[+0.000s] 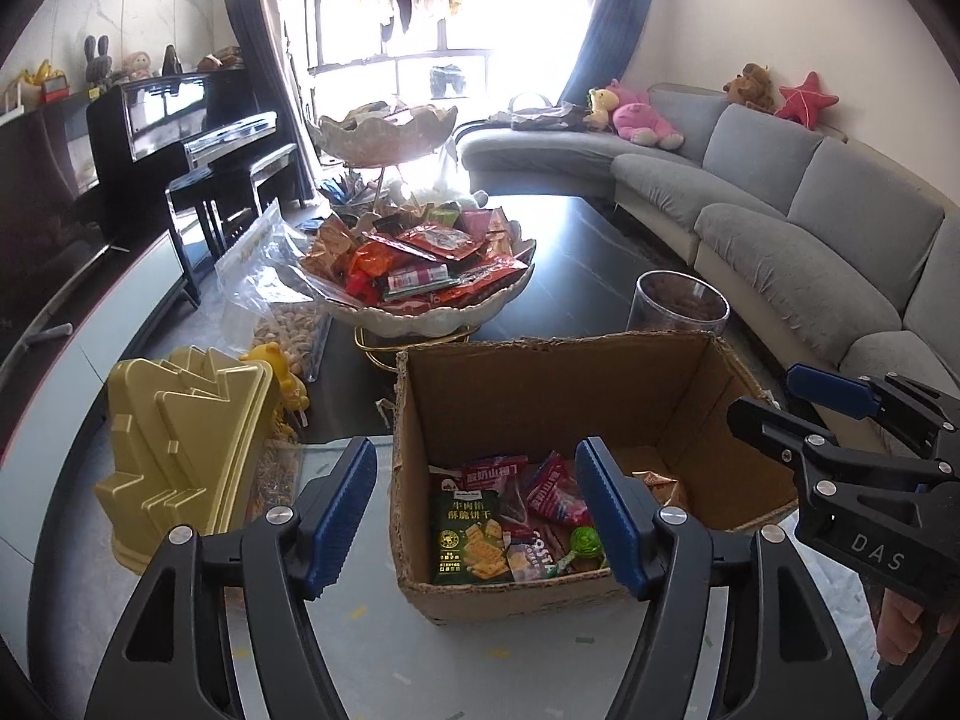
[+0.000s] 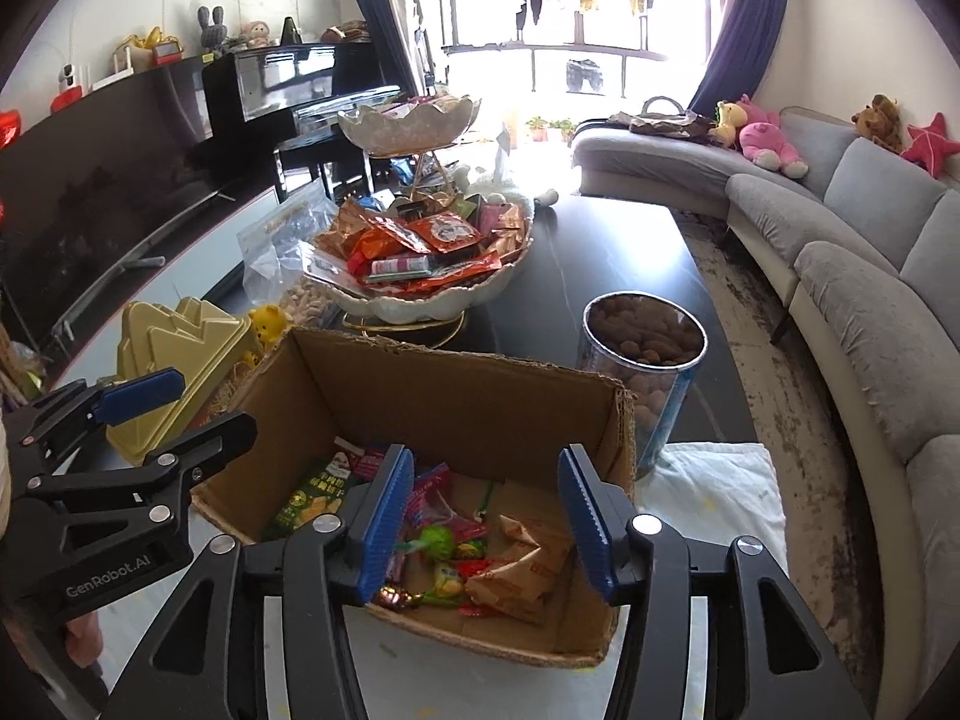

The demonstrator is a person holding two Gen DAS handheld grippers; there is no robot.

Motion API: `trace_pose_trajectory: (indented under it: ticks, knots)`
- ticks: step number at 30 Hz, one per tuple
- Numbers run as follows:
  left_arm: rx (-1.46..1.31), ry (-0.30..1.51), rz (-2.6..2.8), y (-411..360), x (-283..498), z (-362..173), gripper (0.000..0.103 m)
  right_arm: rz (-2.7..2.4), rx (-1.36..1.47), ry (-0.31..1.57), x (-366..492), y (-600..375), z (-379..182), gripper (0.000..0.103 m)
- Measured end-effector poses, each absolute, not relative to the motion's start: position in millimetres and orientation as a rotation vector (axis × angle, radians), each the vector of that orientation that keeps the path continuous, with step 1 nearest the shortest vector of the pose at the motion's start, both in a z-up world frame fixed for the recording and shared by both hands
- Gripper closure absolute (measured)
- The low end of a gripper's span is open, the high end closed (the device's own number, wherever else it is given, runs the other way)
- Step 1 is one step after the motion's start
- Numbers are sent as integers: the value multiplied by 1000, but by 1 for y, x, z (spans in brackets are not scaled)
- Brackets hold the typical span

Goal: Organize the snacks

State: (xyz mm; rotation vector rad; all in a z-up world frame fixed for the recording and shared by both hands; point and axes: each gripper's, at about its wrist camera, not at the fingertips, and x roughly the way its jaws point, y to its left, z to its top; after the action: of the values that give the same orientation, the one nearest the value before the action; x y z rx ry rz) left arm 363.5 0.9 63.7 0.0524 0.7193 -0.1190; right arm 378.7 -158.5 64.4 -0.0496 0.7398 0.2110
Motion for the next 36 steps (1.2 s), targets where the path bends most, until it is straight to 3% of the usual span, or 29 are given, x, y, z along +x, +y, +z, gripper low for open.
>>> trace_pose_trajectory:
  ticks: [11, 24, 36]
  knots:
    - [53, 587, -109, 3, 279, 85, 22, 172, -42, 620, 298, -166, 83, 31]
    - [56, 495, -83, 2, 166, 84, 1, 99, -8, 518, 178, -179, 83, 17]
    - [63, 472, -79, 2, 77, 64, 0, 57, -10, 476, 80, -182, 66, 11]
